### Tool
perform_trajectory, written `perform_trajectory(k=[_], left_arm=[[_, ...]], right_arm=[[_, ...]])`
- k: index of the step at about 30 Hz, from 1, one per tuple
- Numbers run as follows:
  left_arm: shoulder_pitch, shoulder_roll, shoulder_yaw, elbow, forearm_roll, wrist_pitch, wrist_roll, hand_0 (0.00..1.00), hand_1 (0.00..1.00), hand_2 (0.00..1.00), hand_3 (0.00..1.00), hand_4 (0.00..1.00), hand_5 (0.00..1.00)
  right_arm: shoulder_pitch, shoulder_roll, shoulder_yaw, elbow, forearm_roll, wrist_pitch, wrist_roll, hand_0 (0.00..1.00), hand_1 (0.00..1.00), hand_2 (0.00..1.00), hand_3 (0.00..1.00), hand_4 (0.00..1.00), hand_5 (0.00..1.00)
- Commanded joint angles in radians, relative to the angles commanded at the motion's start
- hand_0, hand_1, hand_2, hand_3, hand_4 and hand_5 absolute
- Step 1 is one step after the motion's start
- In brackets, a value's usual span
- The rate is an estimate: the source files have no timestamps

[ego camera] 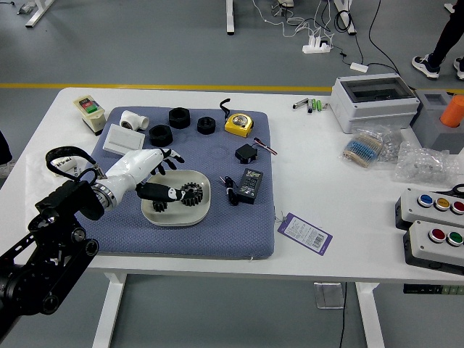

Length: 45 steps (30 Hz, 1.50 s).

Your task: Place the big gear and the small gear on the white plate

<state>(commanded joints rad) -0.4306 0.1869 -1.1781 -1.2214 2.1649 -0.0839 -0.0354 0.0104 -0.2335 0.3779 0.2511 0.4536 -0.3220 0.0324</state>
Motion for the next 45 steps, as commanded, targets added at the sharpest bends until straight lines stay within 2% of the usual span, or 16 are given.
perform_trajectory(k=[3, 4, 9, 10, 15, 16, 18, 25, 27, 28, 31, 33, 34, 37, 40, 45], left_arm=[[0.016, 0.001, -0.027, -0.028, -0.020, 0.042, -0.026, 0.478, 0.567, 0.682, 0.778, 0.998, 0.657], [0.023, 0.001, -0.041, -0.035, -0.031, 0.060, -0.038, 0.561, 0.630, 0.719, 0.788, 0.998, 0.668], [0.045, -0.010, -0.091, -0.045, -0.093, 0.141, -0.101, 0.561, 0.630, 0.719, 0.788, 0.998, 0.668], [0.049, -0.012, -0.100, -0.044, -0.107, 0.155, -0.117, 0.678, 0.750, 0.796, 0.804, 0.998, 0.664], [0.100, -0.034, -0.173, -0.040, -0.176, 0.164, -0.153, 0.678, 0.750, 0.796, 0.804, 0.998, 0.664], [0.106, -0.036, -0.181, -0.040, -0.182, 0.164, -0.155, 0.892, 0.968, 0.998, 0.858, 0.998, 0.652], [0.134, -0.047, -0.214, -0.046, -0.227, 0.164, -0.166, 0.892, 0.968, 0.998, 0.858, 0.998, 0.652], [0.231, -0.080, -0.288, -0.077, -0.497, 0.135, -0.155, 0.885, 0.945, 0.975, 0.840, 0.998, 0.654], [0.268, -0.103, -0.330, -0.082, -0.588, 0.120, -0.158, 0.885, 0.945, 0.975, 0.840, 0.998, 0.654], [0.276, -0.109, -0.343, -0.081, -0.627, 0.116, -0.157, 0.858, 0.894, 0.940, 0.824, 0.993, 0.695], [0.286, -0.124, -0.378, -0.077, -0.756, 0.086, -0.134, 0.858, 0.894, 0.940, 0.824, 0.993, 0.695], [0.287, -0.126, -0.399, -0.079, -0.841, 0.043, -0.111, 0.858, 0.894, 0.940, 0.824, 0.993, 0.695], [0.287, -0.125, -0.403, -0.080, -0.879, 0.031, -0.107, 0.805, 0.834, 0.851, 0.788, 0.981, 0.765], [0.304, -0.116, -0.436, -0.087, -1.007, -0.065, -0.067, 0.805, 0.834, 0.851, 0.788, 0.981, 0.765], [0.327, -0.111, -0.459, -0.093, -1.093, -0.105, -0.054, 0.796, 0.825, 0.860, 0.794, 0.976, 0.812], [0.340, -0.123, -0.481, -0.095, -1.135, -0.106, -0.049, 0.796, 0.825, 0.860, 0.794, 0.976, 0.812]], right_arm=[[0.001, -0.001, 0.001, 0.000, -0.001, 0.000, 0.000, 0.688, 0.712, 0.746, 0.564, 0.792, 0.641], [0.002, -0.002, 0.003, 0.000, -0.001, 0.000, 0.000, 0.688, 0.712, 0.746, 0.564, 0.792, 0.643], [0.006, -0.004, 0.007, 0.001, -0.004, 0.000, 0.001, 0.688, 0.712, 0.746, 0.564, 0.792, 0.643], [0.007, -0.004, 0.007, 0.001, -0.004, 0.000, 0.001, 0.688, 0.711, 0.746, 0.565, 0.792, 0.642], [0.009, -0.004, 0.008, 0.000, -0.006, 0.000, 0.000, 0.688, 0.711, 0.746, 0.565, 0.792, 0.642], [0.009, -0.003, 0.009, 0.000, -0.007, 0.000, 0.000, 0.688, 0.712, 0.746, 0.565, 0.792, 0.642], [0.009, -0.003, 0.006, 0.000, -0.005, 0.001, 0.000, 0.688, 0.712, 0.746, 0.565, 0.792, 0.642], [0.009, -0.001, 0.000, 0.000, -0.006, 0.001, -0.002, 0.688, 0.712, 0.747, 0.565, 0.792, 0.642], [0.006, -0.001, 0.004, 0.000, -0.008, 0.001, -0.002, 0.688, 0.712, 0.747, 0.565, 0.792, 0.642], [0.005, -0.001, 0.005, 0.000, -0.007, 0.001, -0.002, 0.688, 0.712, 0.747, 0.565, 0.792, 0.642], [0.004, 0.000, 0.009, -0.001, -0.011, 0.000, -0.001, 0.688, 0.712, 0.747, 0.565, 0.792, 0.642], [0.004, 0.001, 0.013, -0.003, -0.012, 0.000, 0.000, 0.688, 0.712, 0.747, 0.565, 0.792, 0.642], [0.004, 0.002, 0.013, -0.003, -0.012, 0.000, 0.000, 0.689, 0.712, 0.748, 0.566, 0.793, 0.643], [0.004, 0.003, 0.012, -0.004, -0.013, 0.001, -0.001, 0.689, 0.712, 0.748, 0.566, 0.793, 0.643], [0.003, 0.003, 0.017, -0.004, -0.013, 0.000, 0.000, 0.689, 0.713, 0.747, 0.564, 0.791, 0.644], [0.002, 0.003, 0.017, -0.004, -0.014, 0.000, 0.000, 0.689, 0.713, 0.747, 0.564, 0.791, 0.644]])
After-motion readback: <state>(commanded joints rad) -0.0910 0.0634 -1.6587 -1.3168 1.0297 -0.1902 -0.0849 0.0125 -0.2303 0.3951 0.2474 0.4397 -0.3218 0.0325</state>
